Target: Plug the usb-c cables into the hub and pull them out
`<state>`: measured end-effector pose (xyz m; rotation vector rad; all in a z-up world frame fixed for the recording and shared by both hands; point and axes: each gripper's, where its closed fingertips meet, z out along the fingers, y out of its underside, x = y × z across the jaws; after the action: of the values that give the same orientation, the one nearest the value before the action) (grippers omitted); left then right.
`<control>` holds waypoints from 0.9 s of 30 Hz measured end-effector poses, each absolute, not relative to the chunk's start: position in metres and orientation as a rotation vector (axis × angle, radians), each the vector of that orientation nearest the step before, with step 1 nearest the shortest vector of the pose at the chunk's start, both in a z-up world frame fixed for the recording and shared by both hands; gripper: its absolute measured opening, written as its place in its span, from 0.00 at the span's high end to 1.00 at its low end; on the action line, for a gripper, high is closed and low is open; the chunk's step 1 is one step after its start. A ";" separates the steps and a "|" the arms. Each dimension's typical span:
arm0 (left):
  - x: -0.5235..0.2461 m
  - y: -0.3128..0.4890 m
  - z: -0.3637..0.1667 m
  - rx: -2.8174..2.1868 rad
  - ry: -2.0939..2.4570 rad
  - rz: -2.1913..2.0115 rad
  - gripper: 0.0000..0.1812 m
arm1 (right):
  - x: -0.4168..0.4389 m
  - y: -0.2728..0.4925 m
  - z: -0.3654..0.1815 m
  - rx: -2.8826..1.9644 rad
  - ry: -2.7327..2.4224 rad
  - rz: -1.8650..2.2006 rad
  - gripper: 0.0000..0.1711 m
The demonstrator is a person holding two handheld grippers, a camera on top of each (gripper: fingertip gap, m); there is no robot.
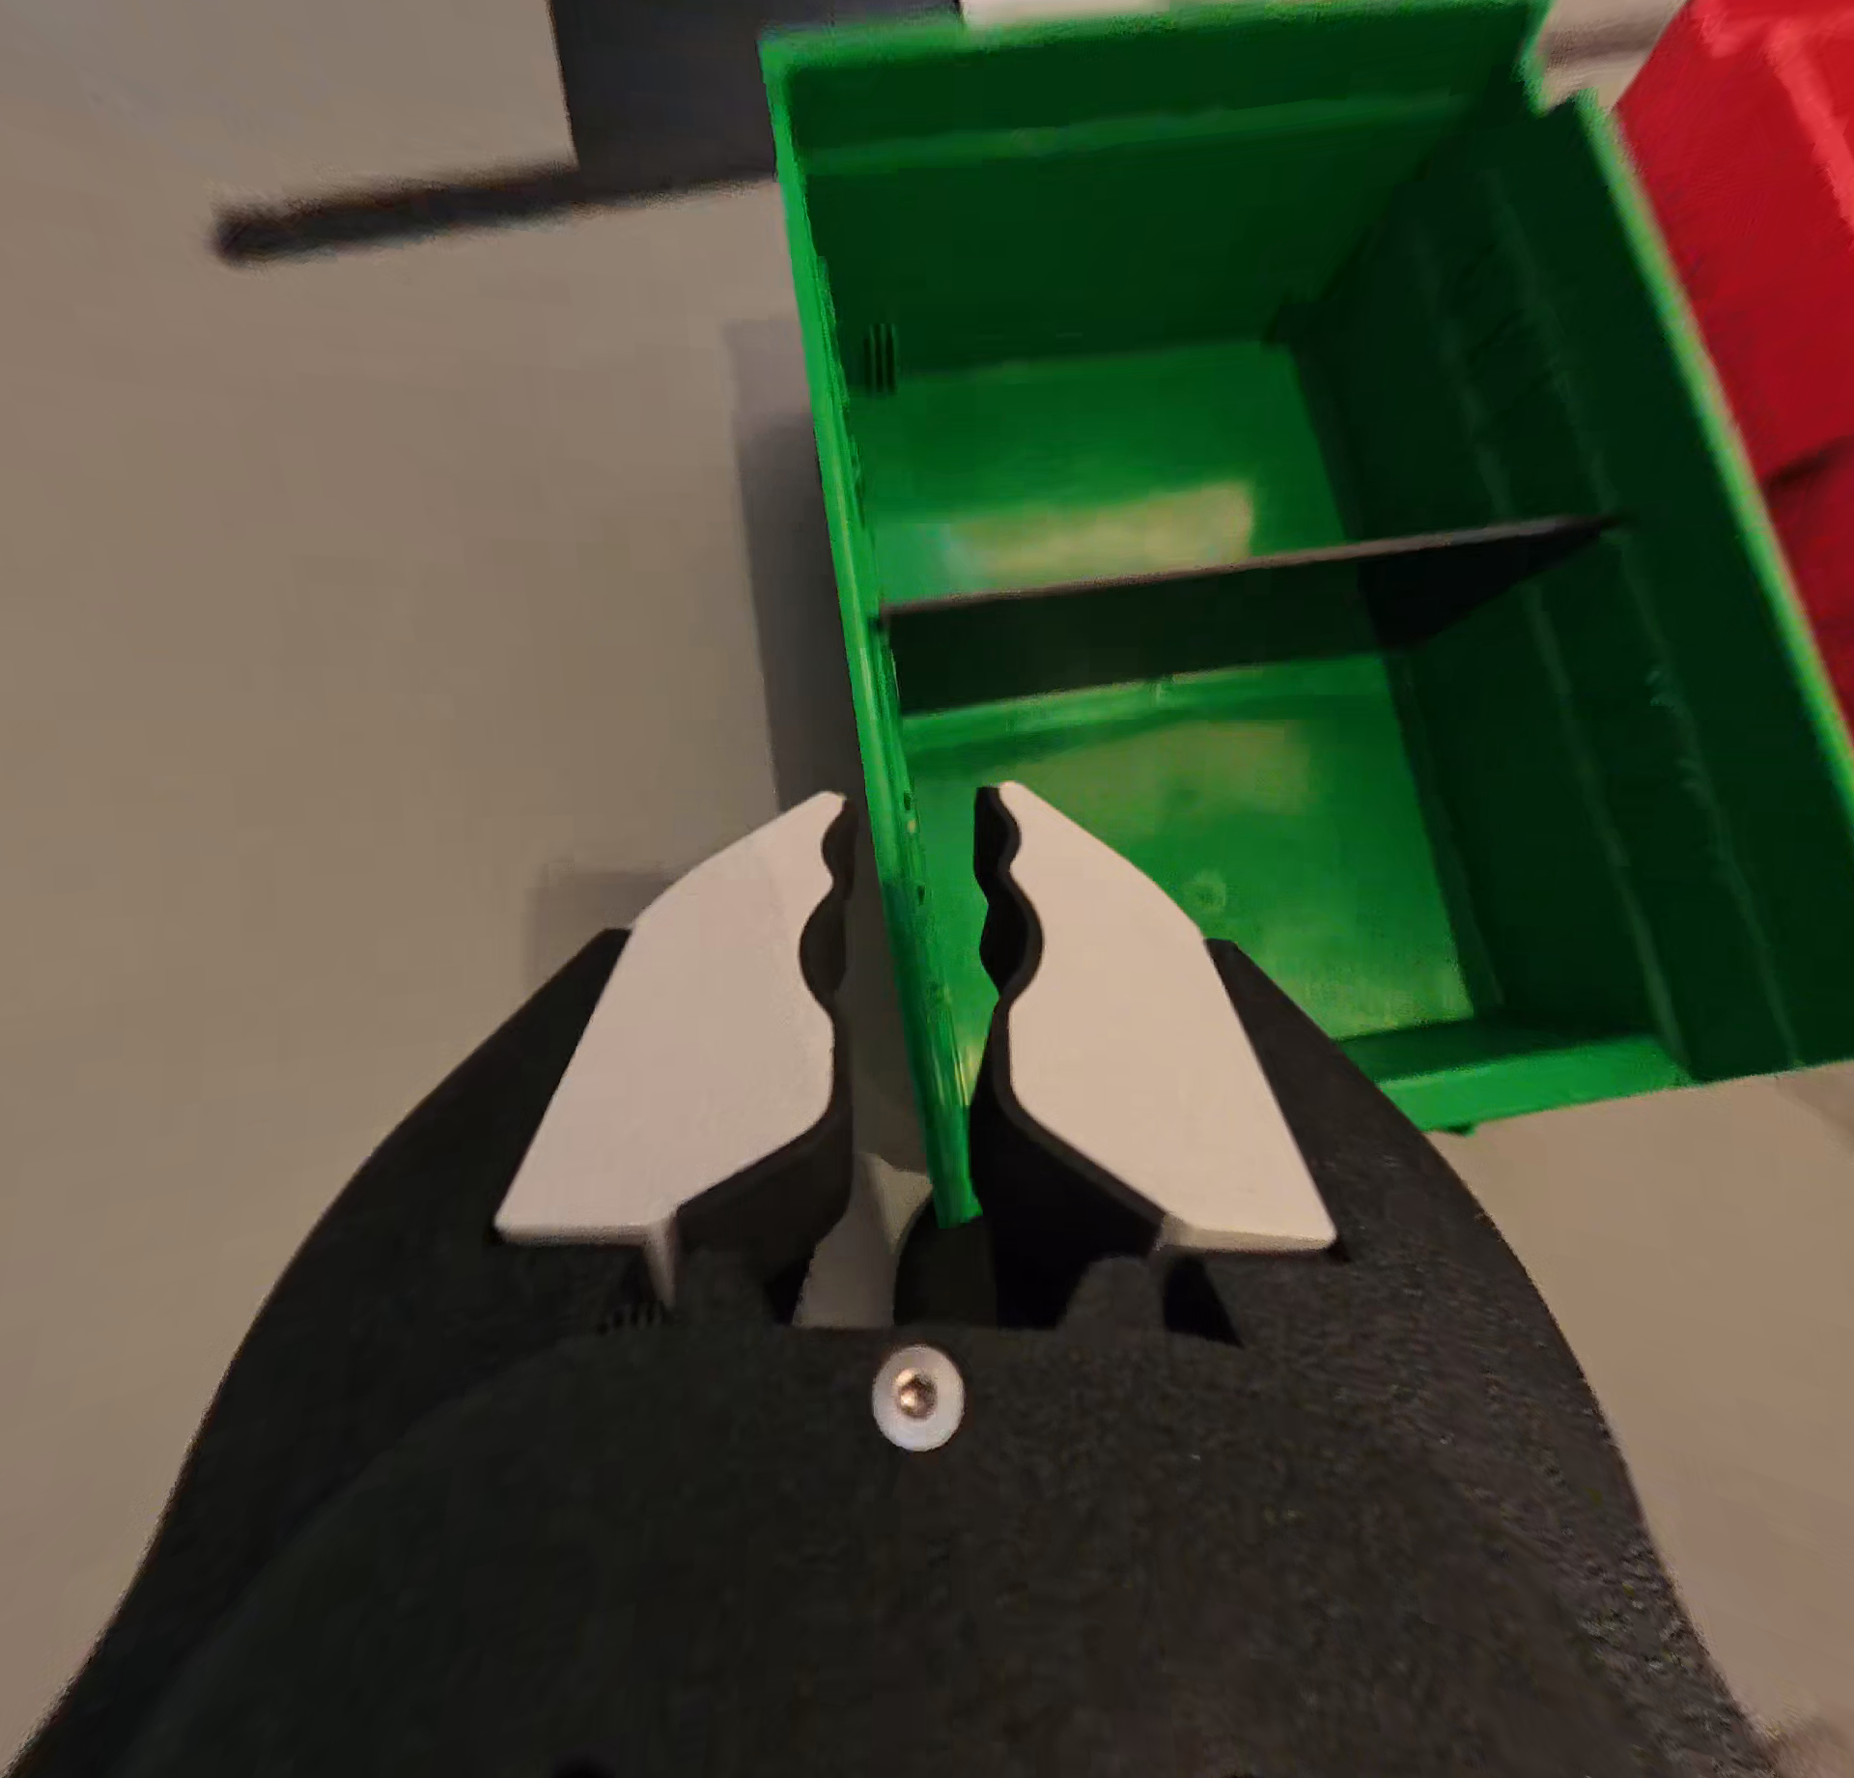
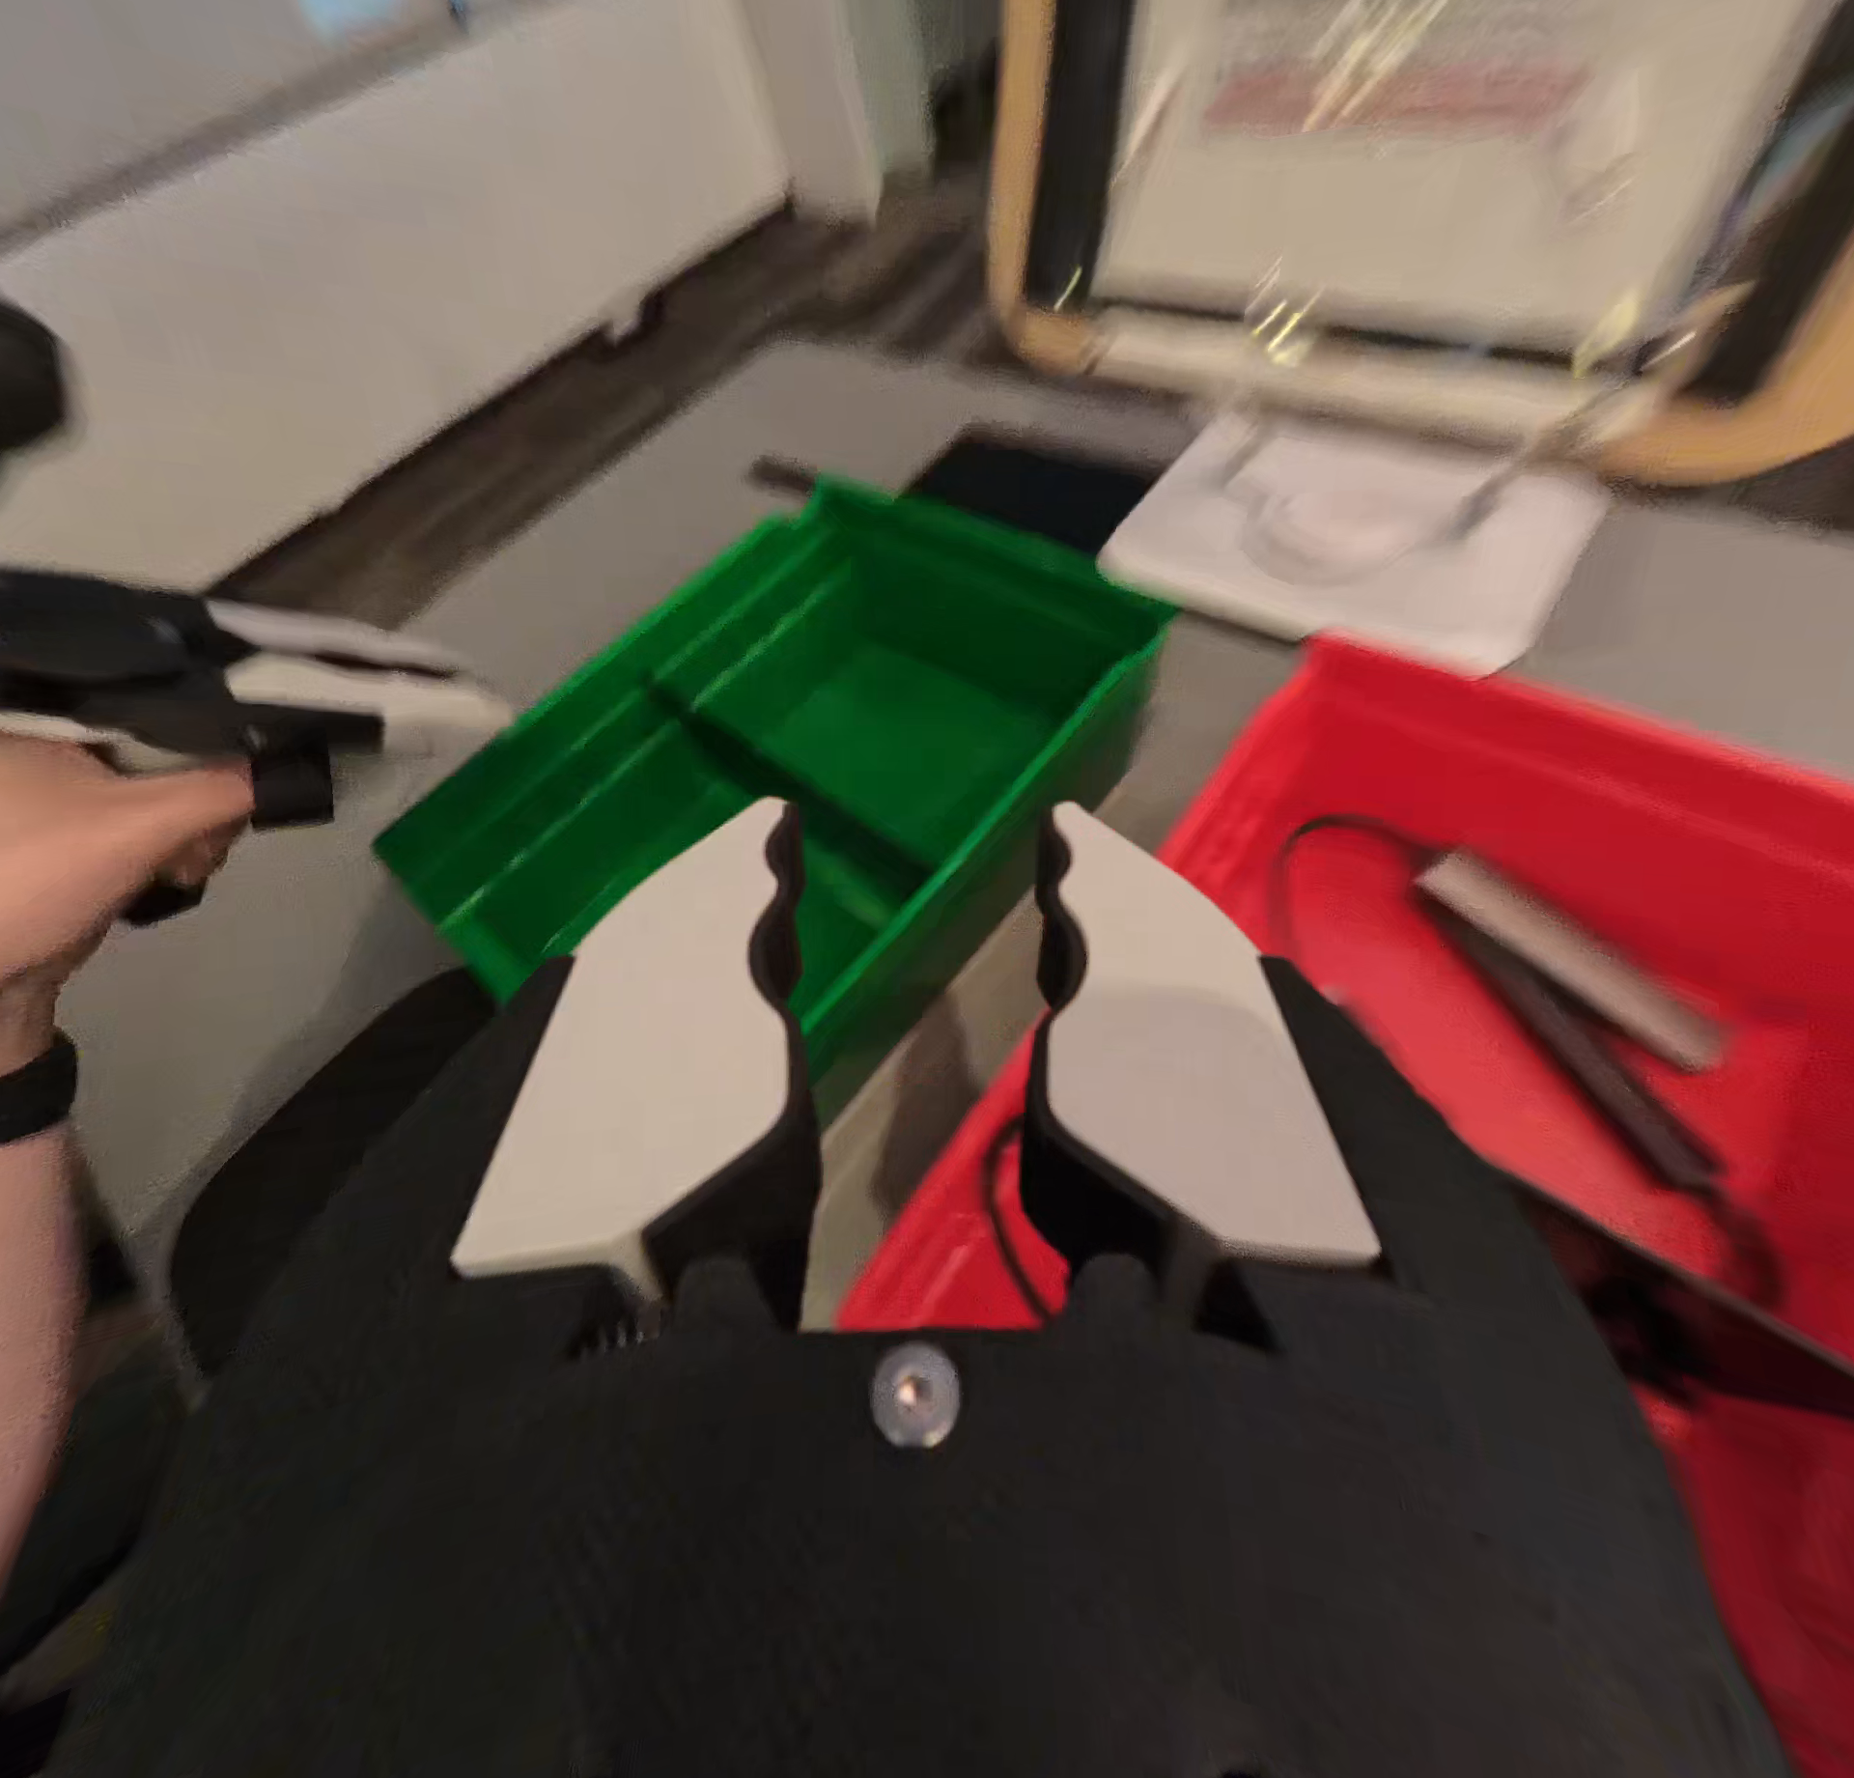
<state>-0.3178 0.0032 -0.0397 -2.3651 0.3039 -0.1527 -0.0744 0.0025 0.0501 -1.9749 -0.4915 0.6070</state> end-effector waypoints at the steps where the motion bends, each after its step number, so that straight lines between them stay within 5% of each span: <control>1: -0.315 0.003 -0.027 -2.306 0.304 -0.131 0.88 | -0.094 0.005 0.026 -2.116 -0.530 0.583 0.77; 6: -0.295 -0.014 0.016 -2.098 0.403 -0.016 0.89 | -0.117 0.020 -0.068 -2.596 -0.536 0.258 0.79; 10: -0.286 -0.032 0.032 -2.048 0.455 0.016 0.89 | -0.134 0.025 -0.096 -2.725 -0.502 0.304 0.77; 14: -0.276 -0.048 0.043 -2.028 0.474 -0.063 0.89 | -0.130 0.029 -0.126 -2.887 -0.437 0.271 0.86; 27: -0.281 -0.109 0.118 -1.854 0.407 -0.098 0.88 | -0.145 0.040 -0.074 -2.930 -0.444 0.457 0.97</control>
<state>-0.2807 -0.1089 0.1184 -1.8543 0.4069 -0.0979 -0.1447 0.0402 -0.0741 -2.9295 -0.4442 0.4568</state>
